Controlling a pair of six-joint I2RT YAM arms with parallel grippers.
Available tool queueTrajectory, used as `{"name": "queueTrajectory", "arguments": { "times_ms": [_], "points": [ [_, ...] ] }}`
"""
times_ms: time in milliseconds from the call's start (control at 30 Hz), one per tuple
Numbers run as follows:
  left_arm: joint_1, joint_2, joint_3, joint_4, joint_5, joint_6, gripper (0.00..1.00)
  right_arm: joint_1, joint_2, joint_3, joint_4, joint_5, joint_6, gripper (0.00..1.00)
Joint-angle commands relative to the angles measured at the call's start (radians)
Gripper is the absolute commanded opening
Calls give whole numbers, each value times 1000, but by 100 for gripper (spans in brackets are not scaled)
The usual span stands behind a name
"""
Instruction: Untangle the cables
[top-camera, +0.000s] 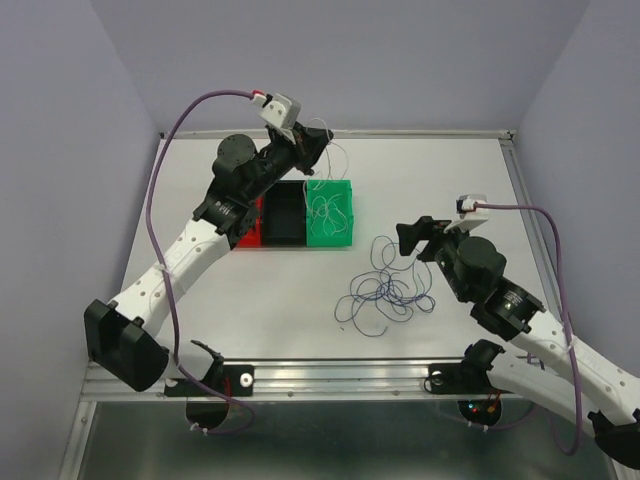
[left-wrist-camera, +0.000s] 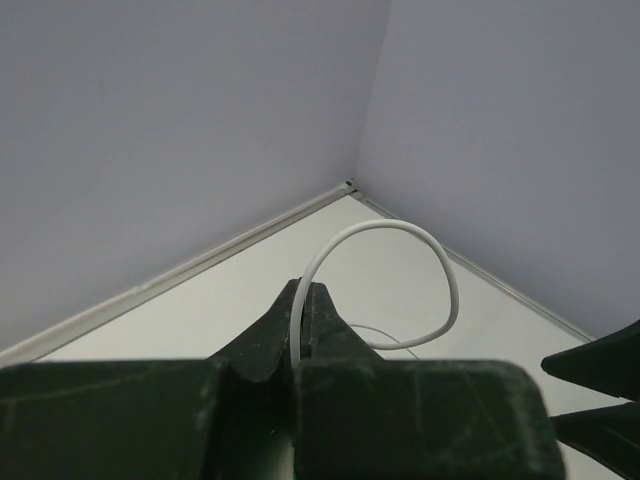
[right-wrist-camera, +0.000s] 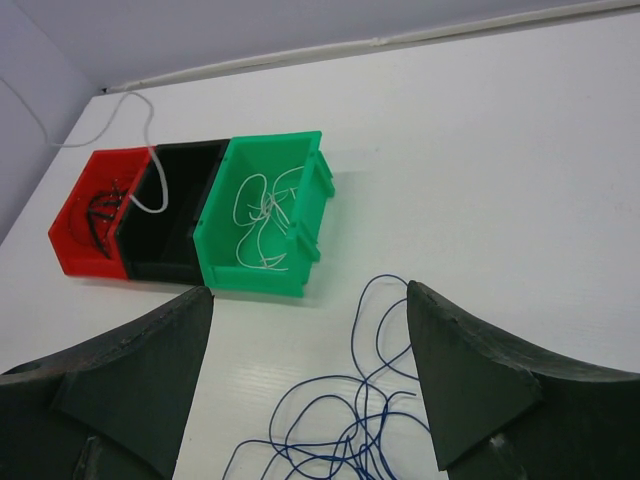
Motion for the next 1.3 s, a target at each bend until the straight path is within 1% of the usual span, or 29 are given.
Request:
{"name": "queueTrajectory", "arguments": {
  "times_ms": [0,467,733,867,933,1100,1267],
  "points": [
    [-15,16,60,16,31,-21,0,-3,-13,-3,43,9,8,83],
    [-16,194,6,33,20,-21,0,-3,-39,-12,43,3,10,83],
    [-18,266,15,-5,50,-22,0,-3,-50,-18,43,-1,10,83],
    [-18,254,17,-4,43,-21,0,-3,-50,-18,43,-6,5,83],
    [-16,239,28,-10,12,-9,0,-3,-50,-18,41,-4,5,83],
    [-18,147,55,-14,-43,27,0,-3,-58,-21,41,-4,5,84],
    [-16,95,103,-63,-52,41,0,-3,-58,-21,41,-7,7,83]
  ]
}}
